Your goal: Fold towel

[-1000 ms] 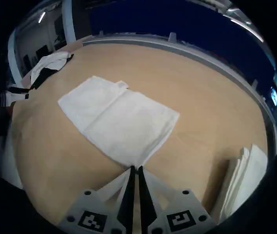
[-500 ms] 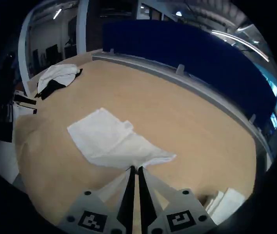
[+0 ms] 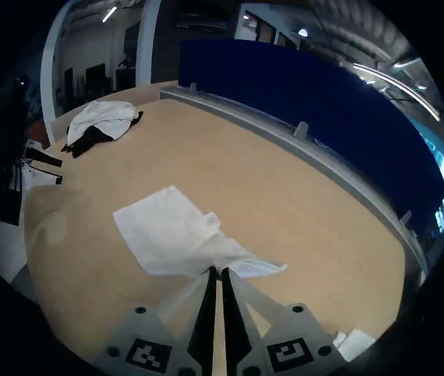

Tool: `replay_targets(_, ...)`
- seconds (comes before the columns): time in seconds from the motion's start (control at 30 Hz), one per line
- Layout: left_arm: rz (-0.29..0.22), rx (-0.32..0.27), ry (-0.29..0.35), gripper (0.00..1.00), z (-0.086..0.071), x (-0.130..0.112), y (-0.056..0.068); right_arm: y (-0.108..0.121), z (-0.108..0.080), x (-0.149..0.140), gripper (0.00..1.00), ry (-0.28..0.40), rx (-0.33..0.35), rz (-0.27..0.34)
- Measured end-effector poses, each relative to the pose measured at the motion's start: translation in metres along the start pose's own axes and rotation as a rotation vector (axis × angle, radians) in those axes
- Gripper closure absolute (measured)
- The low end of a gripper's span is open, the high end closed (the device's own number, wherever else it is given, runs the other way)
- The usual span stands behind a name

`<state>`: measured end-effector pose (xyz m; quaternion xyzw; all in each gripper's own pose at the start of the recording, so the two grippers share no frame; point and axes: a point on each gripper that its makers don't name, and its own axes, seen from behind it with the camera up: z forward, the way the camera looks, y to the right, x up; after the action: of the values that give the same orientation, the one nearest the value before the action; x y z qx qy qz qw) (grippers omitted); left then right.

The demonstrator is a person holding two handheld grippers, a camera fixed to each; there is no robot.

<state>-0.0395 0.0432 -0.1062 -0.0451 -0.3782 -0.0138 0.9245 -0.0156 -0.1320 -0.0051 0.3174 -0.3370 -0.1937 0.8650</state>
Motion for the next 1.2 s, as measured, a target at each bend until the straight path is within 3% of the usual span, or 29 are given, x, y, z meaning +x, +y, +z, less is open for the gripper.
replay_targets(0.37, -0.041, 0.033, 0.023, 0.06, -0.014, 0.003, -0.015, -0.022, 0.017, 0.031, 0.94, 0.0, 0.055, -0.104)
replay_targets(0.7, -0.11, 0.092, 0.05, 0.06, -0.037, -0.002, -0.036, -0.08, 0.061, 0.056, 0.94, -0.02, 0.167, -0.217)
replay_targets(1.0, -0.148, 0.131, 0.056, 0.06, -0.049, -0.014, -0.053, -0.146, 0.111, 0.04, 0.94, -0.085, 0.271, -0.278)
replay_targets(1.2, -0.168, 0.136, 0.054, 0.06, -0.052, -0.021, -0.057, -0.164, 0.13, 0.024, 0.94, -0.129, 0.295, -0.267)
